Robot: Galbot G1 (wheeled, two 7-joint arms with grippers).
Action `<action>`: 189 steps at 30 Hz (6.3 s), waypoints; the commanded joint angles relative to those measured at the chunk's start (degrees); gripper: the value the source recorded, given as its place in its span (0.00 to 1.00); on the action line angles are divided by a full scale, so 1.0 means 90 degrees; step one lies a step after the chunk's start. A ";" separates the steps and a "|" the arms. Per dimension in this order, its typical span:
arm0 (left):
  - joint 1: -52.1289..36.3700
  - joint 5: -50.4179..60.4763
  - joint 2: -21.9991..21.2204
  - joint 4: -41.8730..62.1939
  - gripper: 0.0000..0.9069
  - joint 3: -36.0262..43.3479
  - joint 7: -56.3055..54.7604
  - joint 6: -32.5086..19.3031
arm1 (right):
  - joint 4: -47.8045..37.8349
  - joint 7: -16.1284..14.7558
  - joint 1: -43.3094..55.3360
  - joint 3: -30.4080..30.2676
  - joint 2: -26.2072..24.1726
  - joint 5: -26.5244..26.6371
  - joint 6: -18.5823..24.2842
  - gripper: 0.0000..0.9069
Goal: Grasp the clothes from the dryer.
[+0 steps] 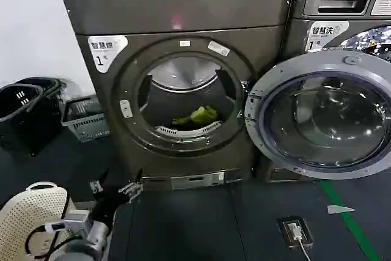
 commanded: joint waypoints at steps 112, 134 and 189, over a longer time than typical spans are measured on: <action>-0.0101 -0.0148 0.0037 -0.0030 1.00 0.0051 0.0039 -0.0525 | 0.0254 -0.0377 0.0008 0.0045 0.0220 0.0675 0.0804 1.00; -0.3924 -0.0399 -0.0032 0.4111 1.00 0.0815 -0.0213 -0.1504 | 0.0213 -0.0580 -0.0326 0.0464 0.0272 0.0123 0.0884 1.00; -1.0020 0.2349 0.0293 1.2855 1.00 0.6278 0.6008 -0.3995 | -0.0101 -0.0640 0.0045 0.0209 0.0210 0.0043 0.1072 1.00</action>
